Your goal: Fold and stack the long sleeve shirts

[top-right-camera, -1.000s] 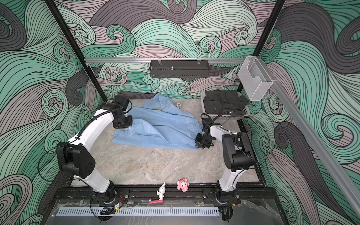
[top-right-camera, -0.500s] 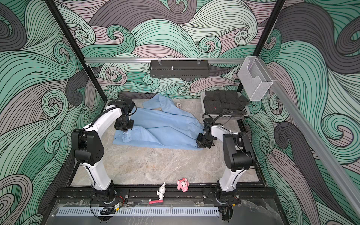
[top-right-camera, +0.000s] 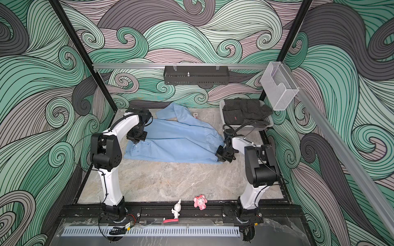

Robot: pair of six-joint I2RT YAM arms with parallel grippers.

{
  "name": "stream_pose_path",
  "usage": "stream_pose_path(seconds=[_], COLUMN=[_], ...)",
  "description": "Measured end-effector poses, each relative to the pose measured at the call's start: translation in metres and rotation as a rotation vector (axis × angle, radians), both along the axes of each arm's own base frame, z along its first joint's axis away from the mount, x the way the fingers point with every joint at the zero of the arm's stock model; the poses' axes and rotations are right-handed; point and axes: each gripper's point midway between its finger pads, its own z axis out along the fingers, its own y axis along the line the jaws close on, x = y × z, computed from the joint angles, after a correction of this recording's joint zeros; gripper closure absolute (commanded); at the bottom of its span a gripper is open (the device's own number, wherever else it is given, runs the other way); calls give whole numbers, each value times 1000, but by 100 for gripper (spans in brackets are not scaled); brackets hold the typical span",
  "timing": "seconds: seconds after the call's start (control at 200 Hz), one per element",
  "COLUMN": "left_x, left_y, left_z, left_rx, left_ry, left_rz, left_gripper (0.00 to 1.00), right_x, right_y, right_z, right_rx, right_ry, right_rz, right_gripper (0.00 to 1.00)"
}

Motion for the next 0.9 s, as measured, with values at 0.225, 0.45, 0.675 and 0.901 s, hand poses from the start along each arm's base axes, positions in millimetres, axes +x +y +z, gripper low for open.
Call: stream_pose_path(seconds=[0.225, 0.45, 0.675, 0.901], left_x=[7, 8, 10, 13], left_y=[0, -1, -5, -6], left_z=[-7, -5, -3, -6], left_rx=[11, 5, -11, -14], left_ry=[29, 27, 27, 34], left_rz=[-2, -5, -6, -7], left_gripper=[100, 100, 100, 100], right_x=[-2, -20, -5, 22], right_y=[1, 2, 51, 96], right_z=[6, 51, 91, 45], right_rx=[5, -17, 29, 89], right_ry=[-10, -74, -164, -74], right_rz=[26, 88, 217, 253], right_gripper=[63, 62, 85, 98])
